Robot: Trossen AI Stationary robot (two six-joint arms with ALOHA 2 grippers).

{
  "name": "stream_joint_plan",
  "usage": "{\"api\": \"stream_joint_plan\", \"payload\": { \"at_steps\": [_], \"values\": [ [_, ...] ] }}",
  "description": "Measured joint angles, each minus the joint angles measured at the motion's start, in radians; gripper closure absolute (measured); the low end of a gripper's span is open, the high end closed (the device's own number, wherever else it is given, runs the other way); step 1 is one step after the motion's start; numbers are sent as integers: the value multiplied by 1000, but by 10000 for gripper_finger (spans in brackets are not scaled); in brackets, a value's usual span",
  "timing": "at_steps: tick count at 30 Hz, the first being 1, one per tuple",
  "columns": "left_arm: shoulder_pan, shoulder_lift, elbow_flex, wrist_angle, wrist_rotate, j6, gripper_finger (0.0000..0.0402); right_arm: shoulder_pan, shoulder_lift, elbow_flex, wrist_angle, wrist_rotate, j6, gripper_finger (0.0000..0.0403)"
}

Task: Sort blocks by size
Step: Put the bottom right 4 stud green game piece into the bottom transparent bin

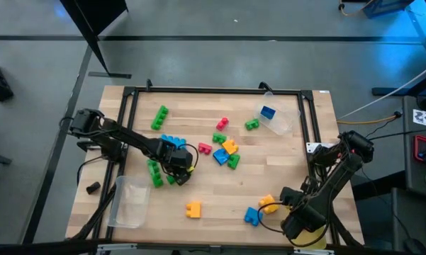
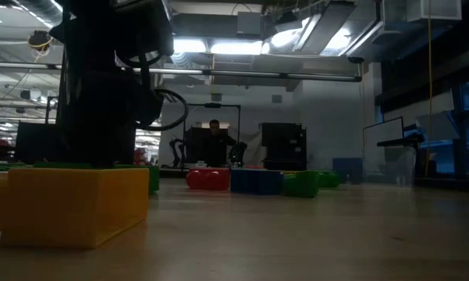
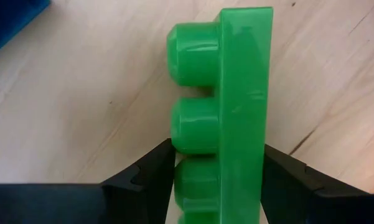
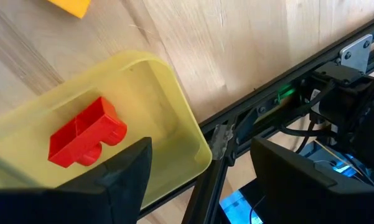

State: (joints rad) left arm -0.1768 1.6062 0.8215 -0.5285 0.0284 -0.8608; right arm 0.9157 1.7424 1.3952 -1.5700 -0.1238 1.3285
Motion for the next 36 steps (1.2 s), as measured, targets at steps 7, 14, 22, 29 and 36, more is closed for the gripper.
{"api": "stream_joint_plan", "payload": {
  "at_steps": [7,14,22,29,36],
  "values": [
    [20,-24,10,13,43,10,218,0,0,43,-2,27,-6,129],
    [66,-44,66,13,101,123,255,0,0,162,0,253,-11,129],
    [100,-51,197,-53,274,300,254,0,0,186,65,633,-60,129],
    [62,-51,384,-460,417,359,271,-22,0,186,211,784,-162,129],
    [-47,-51,463,-863,437,364,299,-95,0,186,336,789,-345,129]
  ]
}}
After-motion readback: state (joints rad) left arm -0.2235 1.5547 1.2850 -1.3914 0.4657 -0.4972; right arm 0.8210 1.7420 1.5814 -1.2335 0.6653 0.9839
